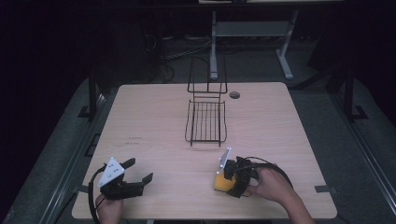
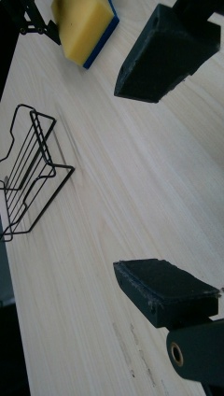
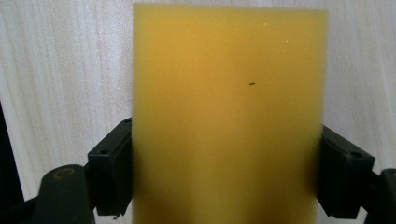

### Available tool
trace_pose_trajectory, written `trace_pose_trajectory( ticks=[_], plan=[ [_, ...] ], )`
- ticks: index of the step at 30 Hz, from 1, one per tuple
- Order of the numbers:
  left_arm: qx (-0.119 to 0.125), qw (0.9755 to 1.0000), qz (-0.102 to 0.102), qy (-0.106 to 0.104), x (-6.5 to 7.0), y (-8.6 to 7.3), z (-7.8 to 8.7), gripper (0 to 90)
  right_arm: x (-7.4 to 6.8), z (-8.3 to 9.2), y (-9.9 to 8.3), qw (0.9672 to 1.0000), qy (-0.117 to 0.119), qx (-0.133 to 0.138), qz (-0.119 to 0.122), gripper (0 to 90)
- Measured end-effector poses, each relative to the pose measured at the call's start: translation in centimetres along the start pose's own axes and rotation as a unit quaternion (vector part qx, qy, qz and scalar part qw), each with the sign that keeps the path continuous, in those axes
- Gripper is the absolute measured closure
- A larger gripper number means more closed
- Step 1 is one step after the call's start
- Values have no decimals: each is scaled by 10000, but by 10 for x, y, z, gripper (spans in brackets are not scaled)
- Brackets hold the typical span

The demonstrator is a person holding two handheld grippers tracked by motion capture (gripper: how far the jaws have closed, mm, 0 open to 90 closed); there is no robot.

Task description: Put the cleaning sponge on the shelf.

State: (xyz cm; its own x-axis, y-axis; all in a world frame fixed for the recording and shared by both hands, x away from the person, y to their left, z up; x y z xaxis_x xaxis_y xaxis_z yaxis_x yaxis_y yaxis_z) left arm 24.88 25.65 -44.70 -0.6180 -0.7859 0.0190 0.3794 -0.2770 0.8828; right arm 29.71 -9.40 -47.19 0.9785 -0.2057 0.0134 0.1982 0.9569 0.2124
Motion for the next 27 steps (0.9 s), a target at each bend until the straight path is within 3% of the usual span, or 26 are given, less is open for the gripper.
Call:
trace_pose_trajectory(
  ticks=[16, 27],
  plan=[
    [28, 10000, 43, -6, 0, 0, 0, 129, 1, 2, 0, 10000, 37, -13, 37, 218],
    [36, 10000, 46, -10, -1, 0, 0, 130, 7, 12, 17, 9997, 32, -49, 229, 218]
  ],
)
Point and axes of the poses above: each handheld gripper's, and its own axes: z roughly backward along the jaws, y roughly out of its top, x roughly to its right, the point moved 3 cm from there along -z, roughly forward along the jaws, and after that the axes turned 2 degrees about -x, right-handed, at the moved point
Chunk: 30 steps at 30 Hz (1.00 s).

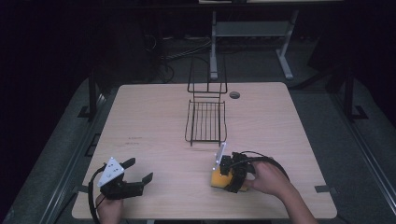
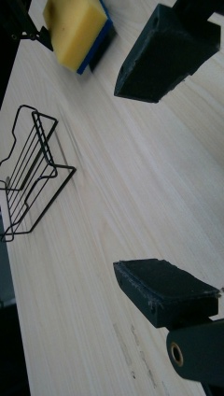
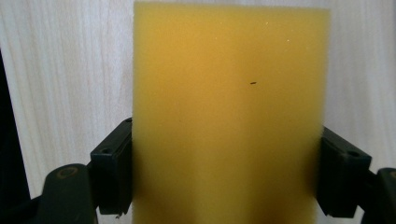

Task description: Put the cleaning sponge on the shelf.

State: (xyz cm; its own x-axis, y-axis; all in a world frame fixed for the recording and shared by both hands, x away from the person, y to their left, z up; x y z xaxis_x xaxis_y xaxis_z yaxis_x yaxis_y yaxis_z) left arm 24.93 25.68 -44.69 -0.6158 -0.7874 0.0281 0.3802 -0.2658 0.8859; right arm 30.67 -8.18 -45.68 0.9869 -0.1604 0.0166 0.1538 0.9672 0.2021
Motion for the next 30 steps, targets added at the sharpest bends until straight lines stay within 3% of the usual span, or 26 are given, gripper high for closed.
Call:
trace_pose_trajectory(
  ticks=[30],
  plan=[
    [64, 10000, 58, -16, -1, 1, 0, 129, 40, 15, 36, 9998, 95, 53, 140, 219]
  ],
)
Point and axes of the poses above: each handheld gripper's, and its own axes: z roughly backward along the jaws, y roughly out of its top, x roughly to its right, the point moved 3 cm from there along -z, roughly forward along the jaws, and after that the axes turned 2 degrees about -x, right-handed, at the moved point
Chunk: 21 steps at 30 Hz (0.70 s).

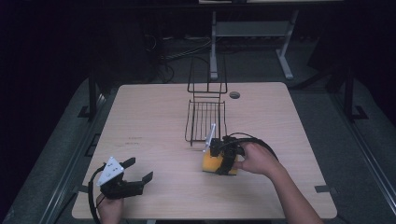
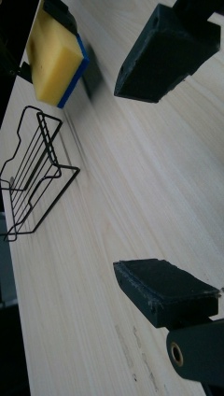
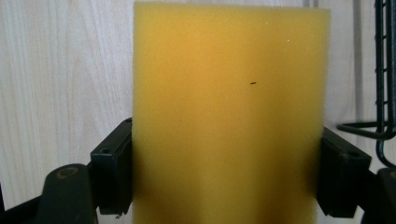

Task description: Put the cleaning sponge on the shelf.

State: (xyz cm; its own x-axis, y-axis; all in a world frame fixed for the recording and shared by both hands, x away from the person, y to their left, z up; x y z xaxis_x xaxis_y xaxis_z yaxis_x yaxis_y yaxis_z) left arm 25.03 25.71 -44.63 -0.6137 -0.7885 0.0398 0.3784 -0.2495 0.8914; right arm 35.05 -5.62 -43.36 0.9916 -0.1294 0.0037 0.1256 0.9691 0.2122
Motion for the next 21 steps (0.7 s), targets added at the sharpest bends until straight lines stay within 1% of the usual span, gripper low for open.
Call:
trace_pose_trajectory(
  ticks=[6, 12, 13, 14, 16, 21],
  plan=[
    [18, 10000, -1, 25, -1, 0, 1, 130, 5, 4, 9, 10000, -16, -55, 66, 219],
    [17, 10000, 10, 30, -2, 0, 2, 130, 11, 6, 18, 10000, -11, -79, 61, 219],
    [18, 10000, 2, 24, -2, 0, 2, 130, 13, 7, 20, 10000, 5, -48, 45, 219],
    [17, 10000, -6, 31, -2, 0, 2, 130, 14, 7, 21, 10000, 18, -15, 70, 218],
    [34, 10000, 15, 30, -2, 0, 2, 129, 17, 6, 23, 9999, -4, -61, 93, 218],
    [23, 10000, -9, 39, -2, 0, 1, 130, 22, 7, 27, 9999, -2, -96, 98, 219]
  ],
)
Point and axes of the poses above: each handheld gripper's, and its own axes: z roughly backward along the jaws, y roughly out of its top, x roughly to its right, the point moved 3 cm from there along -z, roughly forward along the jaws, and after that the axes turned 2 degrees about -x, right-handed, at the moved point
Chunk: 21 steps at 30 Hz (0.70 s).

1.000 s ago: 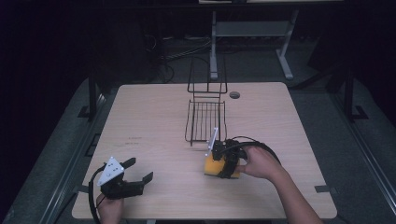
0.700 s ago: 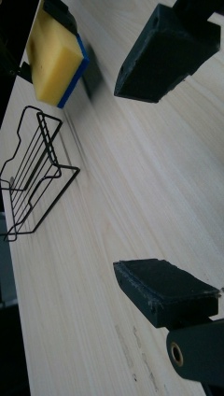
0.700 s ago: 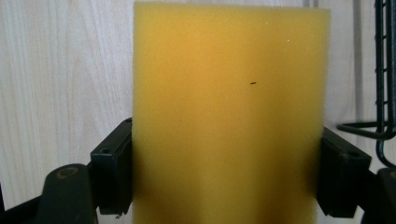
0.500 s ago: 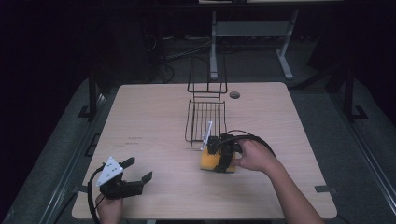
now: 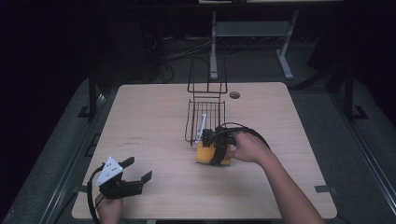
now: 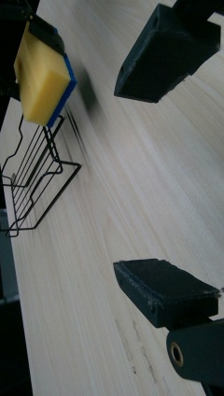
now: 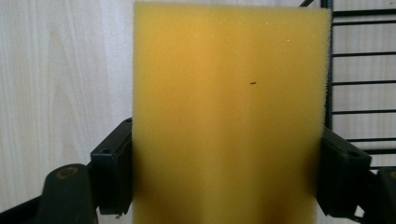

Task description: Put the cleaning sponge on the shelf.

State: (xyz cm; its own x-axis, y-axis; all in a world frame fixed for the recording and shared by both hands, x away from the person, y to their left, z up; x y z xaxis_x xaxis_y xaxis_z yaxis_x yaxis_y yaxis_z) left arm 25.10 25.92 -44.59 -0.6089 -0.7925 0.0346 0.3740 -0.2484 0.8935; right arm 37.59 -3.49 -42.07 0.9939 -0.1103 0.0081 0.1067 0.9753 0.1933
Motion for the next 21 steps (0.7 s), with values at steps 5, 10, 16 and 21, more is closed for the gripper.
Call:
trace_pose_trajectory(
  ticks=[5, 10, 16, 21],
  plan=[
    [12, 10000, 5, 10, 1, 0, -1, 130, 6, -1, 2, 10000, 26, -3, -33, 219],
    [19, 10000, -9, -3, 1, 1, -1, 130, 11, -2, 6, 10000, -17, -36, 16, 219],
    [17, 10000, -11, -18, 1, 1, 0, 130, 18, -3, 10, 10000, -7, 75, -6, 219],
    [29, 10000, 1, -16, 1, 1, 0, 129, 26, -2, 13, 10000, -36, -14, -51, 219]
  ],
)
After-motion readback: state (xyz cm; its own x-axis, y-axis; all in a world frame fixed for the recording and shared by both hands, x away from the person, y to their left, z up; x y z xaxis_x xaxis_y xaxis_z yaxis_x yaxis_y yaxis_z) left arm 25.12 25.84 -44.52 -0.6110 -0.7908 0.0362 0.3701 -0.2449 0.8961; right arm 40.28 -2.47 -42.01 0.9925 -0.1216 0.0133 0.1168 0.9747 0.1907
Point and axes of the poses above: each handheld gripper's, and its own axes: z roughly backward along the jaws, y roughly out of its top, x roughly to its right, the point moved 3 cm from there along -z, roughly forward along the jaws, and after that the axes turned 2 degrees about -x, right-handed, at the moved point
